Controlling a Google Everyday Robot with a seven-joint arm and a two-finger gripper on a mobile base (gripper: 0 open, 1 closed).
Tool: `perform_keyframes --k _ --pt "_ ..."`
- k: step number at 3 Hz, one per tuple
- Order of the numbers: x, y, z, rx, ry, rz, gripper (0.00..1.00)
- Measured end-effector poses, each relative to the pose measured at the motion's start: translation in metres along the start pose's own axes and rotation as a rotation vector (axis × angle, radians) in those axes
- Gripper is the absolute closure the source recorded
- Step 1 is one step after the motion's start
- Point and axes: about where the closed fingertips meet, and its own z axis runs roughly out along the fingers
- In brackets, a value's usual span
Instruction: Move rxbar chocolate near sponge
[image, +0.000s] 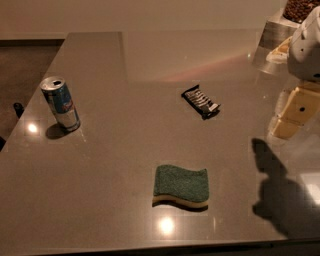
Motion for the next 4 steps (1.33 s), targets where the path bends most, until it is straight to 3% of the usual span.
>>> perform_keyframes --k 2,3,4 --pt "-0.003 -0.009 0.002 0.005 -0.023 0.028 0.00" --pt "-0.011 -0.024 0.008 0.004 -0.053 0.076 0.00" --pt "-0.020 -0.049 0.021 -0.018 -0.109 0.166 0.00"
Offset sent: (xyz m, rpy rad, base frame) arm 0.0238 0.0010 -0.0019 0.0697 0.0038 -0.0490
